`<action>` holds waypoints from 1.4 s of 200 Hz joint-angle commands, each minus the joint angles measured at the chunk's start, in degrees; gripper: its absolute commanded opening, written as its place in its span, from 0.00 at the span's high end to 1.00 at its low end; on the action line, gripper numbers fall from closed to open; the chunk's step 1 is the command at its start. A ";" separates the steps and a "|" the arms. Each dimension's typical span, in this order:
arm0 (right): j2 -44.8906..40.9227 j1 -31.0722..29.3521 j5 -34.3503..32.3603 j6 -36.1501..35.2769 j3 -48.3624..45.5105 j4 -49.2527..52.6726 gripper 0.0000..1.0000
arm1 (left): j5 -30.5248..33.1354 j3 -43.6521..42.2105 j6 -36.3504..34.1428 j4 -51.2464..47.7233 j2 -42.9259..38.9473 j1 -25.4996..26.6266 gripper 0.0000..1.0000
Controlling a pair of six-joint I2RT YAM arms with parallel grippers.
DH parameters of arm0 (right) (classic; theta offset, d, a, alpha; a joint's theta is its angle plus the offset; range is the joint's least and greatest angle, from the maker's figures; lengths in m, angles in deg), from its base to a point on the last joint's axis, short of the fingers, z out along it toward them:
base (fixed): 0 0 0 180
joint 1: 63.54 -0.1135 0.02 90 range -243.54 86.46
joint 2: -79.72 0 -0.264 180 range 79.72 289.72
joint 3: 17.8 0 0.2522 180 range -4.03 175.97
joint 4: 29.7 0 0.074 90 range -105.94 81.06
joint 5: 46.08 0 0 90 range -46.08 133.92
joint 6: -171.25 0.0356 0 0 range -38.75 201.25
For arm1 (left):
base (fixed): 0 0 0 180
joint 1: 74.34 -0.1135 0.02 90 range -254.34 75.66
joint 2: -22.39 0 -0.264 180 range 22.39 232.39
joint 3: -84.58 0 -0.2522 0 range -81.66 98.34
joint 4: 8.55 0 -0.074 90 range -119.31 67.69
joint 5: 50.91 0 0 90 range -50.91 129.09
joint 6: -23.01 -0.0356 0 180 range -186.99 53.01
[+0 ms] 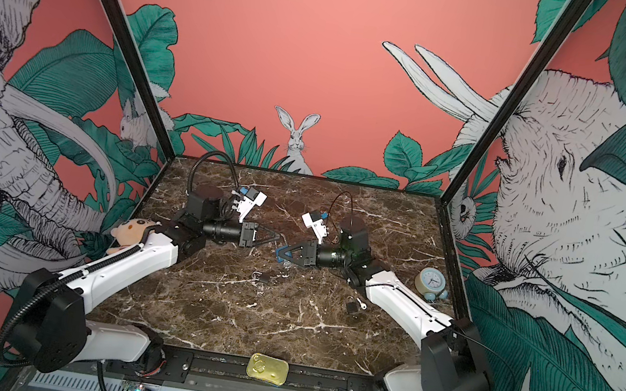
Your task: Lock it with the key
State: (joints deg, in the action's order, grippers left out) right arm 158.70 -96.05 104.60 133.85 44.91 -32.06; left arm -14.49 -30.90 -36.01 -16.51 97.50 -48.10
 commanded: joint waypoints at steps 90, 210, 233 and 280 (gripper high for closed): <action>-0.79 -0.45 0.36 0.39 3.09 -13.33 1.00 | 0.92 -9.10 4.63 1.00 -5.73 2.04 1.00; 1.91 -0.53 -2.68 -3.27 5.89 -9.50 1.00 | 1.01 -12.44 7.73 0.60 -9.69 6.83 1.00; 1.95 -0.53 -3.80 -5.05 6.50 -7.54 1.00 | 1.59 -12.58 7.78 -0.26 -10.62 8.14 1.00; 2.83 -0.55 -4.44 -4.79 7.15 -8.15 1.00 | 3.16 -15.22 11.03 2.21 -12.19 11.71 1.00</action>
State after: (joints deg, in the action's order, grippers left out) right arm 160.80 -96.90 107.20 130.07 46.53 -27.93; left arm -2.54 -42.77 -26.66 -9.82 86.07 -42.84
